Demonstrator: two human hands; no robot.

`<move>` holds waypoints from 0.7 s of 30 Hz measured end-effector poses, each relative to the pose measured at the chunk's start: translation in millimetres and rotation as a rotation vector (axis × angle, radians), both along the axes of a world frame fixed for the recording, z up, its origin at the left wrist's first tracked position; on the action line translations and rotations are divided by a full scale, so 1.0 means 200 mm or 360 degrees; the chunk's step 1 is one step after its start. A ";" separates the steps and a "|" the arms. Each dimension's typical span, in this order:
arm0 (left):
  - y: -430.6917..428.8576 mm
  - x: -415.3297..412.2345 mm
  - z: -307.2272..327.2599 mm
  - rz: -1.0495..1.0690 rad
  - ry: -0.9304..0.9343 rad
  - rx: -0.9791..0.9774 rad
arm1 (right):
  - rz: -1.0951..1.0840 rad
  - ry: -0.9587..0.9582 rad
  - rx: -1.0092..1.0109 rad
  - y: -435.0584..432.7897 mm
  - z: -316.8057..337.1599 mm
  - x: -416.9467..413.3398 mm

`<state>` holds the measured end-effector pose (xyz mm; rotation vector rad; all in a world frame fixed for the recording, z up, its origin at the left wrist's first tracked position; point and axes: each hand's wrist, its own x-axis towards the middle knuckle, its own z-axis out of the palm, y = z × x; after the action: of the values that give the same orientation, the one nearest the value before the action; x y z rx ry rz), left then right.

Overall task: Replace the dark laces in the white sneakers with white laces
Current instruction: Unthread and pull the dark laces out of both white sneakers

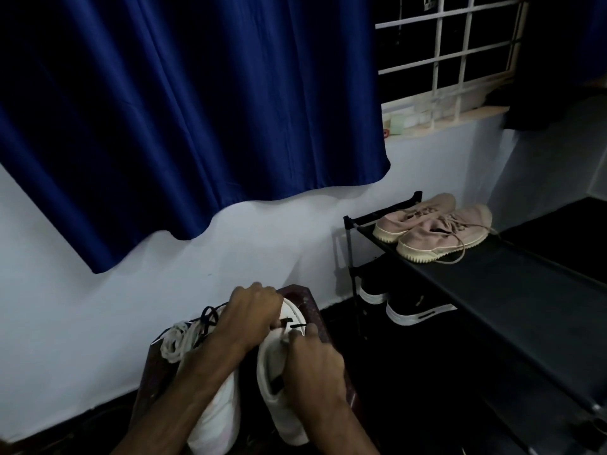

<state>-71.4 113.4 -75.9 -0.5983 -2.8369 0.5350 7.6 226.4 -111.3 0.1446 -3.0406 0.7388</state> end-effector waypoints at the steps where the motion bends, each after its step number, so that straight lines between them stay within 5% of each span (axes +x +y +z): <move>1: -0.04 0.01 0.02 -0.0068 0.0118 -0.0026 | -0.0009 0.0014 0.0006 0.00 0.00 0.00; 6: -0.21 0.04 0.00 0.0016 0.0331 0.0171 | -0.0043 0.0057 0.0033 -0.03 -0.01 -0.02; 14: -0.14 0.10 -0.07 0.0188 -0.0054 0.0530 | 0.0058 0.0131 0.0357 -0.01 0.02 -0.05; 21: -0.09 0.11 0.01 0.0133 -0.0129 0.0242 | 0.0094 0.0167 0.0463 -0.05 0.05 -0.12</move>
<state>-48.6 96.0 -74.5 -0.4858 -2.9557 0.3105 -16.5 216.3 -101.4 0.2667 -3.0341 0.2753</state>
